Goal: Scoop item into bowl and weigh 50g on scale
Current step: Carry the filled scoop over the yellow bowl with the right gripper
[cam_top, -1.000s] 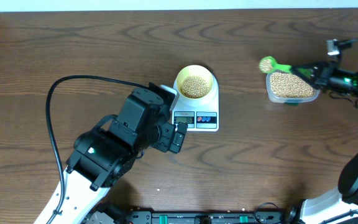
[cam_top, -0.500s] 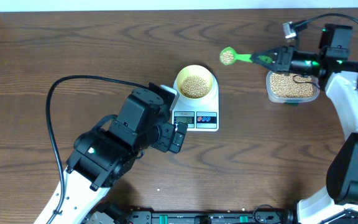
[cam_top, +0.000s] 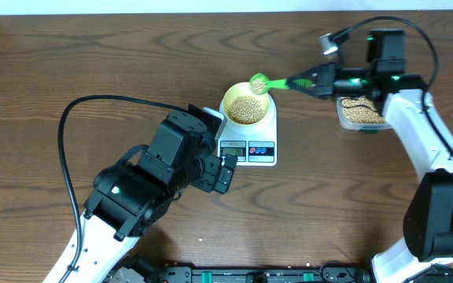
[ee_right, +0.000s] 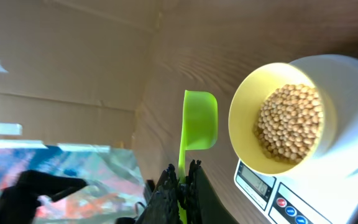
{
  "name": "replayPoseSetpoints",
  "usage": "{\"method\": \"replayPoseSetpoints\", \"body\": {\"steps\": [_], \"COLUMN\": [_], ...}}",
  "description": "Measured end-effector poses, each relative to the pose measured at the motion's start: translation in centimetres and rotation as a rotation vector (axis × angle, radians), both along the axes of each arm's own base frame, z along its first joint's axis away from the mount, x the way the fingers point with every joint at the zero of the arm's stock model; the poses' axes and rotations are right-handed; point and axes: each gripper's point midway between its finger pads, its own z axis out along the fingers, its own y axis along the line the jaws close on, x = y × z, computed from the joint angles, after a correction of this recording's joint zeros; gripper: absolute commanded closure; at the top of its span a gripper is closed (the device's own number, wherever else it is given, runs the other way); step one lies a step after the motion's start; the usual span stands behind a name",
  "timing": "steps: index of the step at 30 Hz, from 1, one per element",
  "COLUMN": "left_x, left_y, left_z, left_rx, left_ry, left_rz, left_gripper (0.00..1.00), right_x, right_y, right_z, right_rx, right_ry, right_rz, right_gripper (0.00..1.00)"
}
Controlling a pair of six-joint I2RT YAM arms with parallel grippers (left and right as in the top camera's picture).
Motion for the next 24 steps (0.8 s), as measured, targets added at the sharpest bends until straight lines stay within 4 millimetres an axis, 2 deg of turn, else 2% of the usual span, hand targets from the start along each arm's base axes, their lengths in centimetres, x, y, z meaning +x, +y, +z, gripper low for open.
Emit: {"method": "replayPoseSetpoints", "body": {"steps": [4,7,19,24], "left_x": [0.0,0.0,0.0,0.0], "left_y": [0.0,0.0,0.0,0.0], "left_z": [0.0,0.0,0.0,0.0], "left_rx": [0.000,0.000,0.000,0.000], "left_ry": [0.000,0.000,0.000,0.000], "left_rz": [0.000,0.000,0.000,0.000], "left_gripper": [0.02,0.02,0.02,0.02], "right_x": [-0.6,-0.6,0.8,0.8], "right_y": [2.4,3.1,1.6,1.8], "right_z": [-0.9,-1.5,-3.9,-4.6], "right_rx": [-0.064,-0.107,-0.282,-0.343], "right_ry": [-0.023,-0.042,-0.106,-0.150], "right_rz": [0.026,0.024,-0.050,-0.044], "right_gripper": [0.99,0.99,0.99,0.99]}}
